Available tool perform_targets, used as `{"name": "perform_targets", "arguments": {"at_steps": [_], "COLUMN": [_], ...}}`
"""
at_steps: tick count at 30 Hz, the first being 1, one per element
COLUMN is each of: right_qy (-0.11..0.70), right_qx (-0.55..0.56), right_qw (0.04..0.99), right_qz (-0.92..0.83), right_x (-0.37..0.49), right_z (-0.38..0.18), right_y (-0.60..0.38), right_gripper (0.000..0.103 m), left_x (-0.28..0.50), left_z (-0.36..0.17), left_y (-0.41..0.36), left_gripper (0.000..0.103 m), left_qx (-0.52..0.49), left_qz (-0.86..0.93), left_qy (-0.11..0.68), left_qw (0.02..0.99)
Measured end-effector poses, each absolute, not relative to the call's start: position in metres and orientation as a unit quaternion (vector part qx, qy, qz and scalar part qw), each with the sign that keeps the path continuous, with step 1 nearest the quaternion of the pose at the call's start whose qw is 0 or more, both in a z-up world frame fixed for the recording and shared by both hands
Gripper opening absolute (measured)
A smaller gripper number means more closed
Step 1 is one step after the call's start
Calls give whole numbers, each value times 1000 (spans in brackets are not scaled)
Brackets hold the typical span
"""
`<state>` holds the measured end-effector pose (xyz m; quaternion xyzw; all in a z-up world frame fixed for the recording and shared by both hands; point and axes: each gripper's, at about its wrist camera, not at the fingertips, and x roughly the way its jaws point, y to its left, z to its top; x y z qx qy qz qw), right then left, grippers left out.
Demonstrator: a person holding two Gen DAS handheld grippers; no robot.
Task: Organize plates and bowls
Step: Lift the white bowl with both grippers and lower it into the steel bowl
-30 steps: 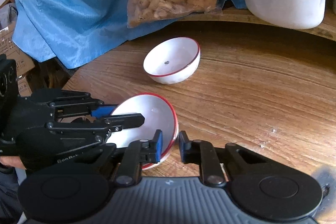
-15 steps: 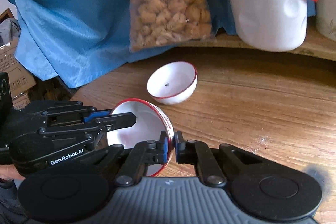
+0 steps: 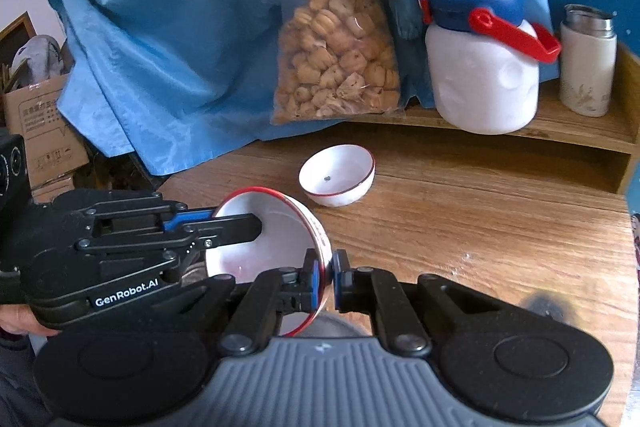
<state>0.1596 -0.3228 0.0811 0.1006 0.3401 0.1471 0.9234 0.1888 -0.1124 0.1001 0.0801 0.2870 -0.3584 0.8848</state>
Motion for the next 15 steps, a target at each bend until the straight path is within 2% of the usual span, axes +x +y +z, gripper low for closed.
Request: {"name": "perform_targets", "arguments": {"at_steps": [15], "right_qy": [374], "right_qx": [117], "right_qw": [910], "right_qz": [137], "right_x": [111], "right_z": [60], "right_y": [-331], "right_gripper": [9], "left_x": [154], "left_z": [77], "left_y": [-117], "left_gripper": [6], "left_qx": [89], "left_qz": [-394], "left_qy": [319], "left_qw": [857]}}
